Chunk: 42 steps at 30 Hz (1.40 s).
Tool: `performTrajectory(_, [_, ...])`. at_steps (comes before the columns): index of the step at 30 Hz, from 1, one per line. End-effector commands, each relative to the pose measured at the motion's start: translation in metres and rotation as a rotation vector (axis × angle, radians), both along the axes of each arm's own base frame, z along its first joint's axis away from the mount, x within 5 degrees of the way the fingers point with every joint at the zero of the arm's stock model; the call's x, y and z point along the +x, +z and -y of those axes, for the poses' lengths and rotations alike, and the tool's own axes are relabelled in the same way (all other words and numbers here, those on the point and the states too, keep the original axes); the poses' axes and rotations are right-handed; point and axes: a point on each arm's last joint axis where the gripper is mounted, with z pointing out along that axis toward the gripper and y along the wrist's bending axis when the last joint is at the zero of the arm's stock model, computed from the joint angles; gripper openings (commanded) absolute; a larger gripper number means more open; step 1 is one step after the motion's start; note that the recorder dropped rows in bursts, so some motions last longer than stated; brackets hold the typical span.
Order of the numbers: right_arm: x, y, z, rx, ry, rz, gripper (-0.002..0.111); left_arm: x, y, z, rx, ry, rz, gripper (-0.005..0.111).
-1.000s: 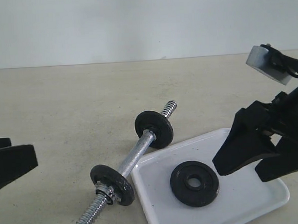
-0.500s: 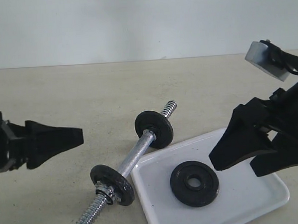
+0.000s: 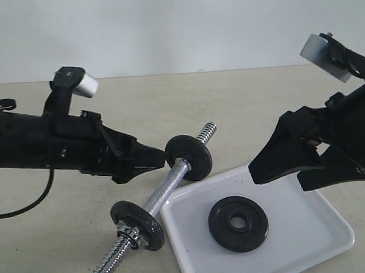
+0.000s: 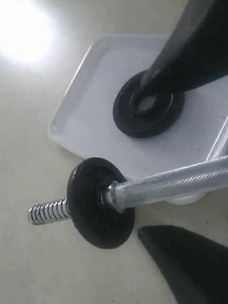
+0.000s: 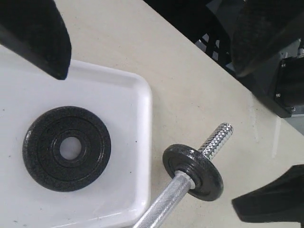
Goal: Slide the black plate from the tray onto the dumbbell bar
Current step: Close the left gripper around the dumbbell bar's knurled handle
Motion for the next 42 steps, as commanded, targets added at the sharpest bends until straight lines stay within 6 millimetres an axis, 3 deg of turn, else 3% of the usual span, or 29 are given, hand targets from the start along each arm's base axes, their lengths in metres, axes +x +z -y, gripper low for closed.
performTrajectory(1, [0.002,0.002,0.0,0.002,-0.001,0.034,0.082,0.006,-0.008,0.014,0.11,-0.029,0.038,0.071])
performTrajectory(12, [0.008,0.003,0.001,-0.014,-0.03,0.096,0.082,0.011,-0.036,0.019,0.191,-0.019,-0.016,0.071])
performTrajectory(18, [0.01,0.003,0.001,-0.017,-0.042,0.11,0.082,0.017,-0.053,0.025,0.15,0.018,-0.102,0.071])
performTrajectory(29, [0.009,-0.001,0.002,-0.022,-0.047,0.105,0.082,0.035,-0.064,0.054,0.2,0.039,-0.076,0.071])
performTrajectory(34, [0.008,-0.006,0.004,-0.036,-0.064,0.109,0.082,0.042,-0.074,0.048,0.284,0.114,-0.072,0.071])
performTrajectory(42, [0.009,-0.006,0.004,-0.037,-0.066,0.111,0.082,0.047,-0.072,0.047,0.3,0.14,-0.052,0.071])
